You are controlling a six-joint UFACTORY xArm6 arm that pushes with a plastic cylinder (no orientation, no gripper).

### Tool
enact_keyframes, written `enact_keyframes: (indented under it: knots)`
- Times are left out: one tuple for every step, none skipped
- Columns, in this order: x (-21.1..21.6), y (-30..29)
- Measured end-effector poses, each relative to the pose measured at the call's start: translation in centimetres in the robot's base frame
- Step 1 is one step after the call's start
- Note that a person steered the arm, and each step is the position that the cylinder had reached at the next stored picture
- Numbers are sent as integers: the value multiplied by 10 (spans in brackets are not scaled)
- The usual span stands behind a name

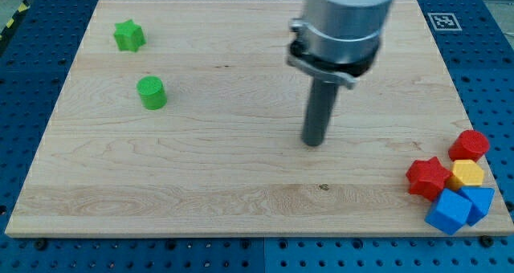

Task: Put the red circle at the top right side of red star

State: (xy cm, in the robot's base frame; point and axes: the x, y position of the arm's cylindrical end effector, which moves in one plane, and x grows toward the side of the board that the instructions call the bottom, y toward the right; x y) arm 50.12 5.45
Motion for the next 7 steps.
enact_keyframes:
  knots:
    - [3,-43]
    - [15,-87]
    - [15,-125]
    - [15,-127]
    - [17,-132]
    - [23,-141]
    - [46,-187]
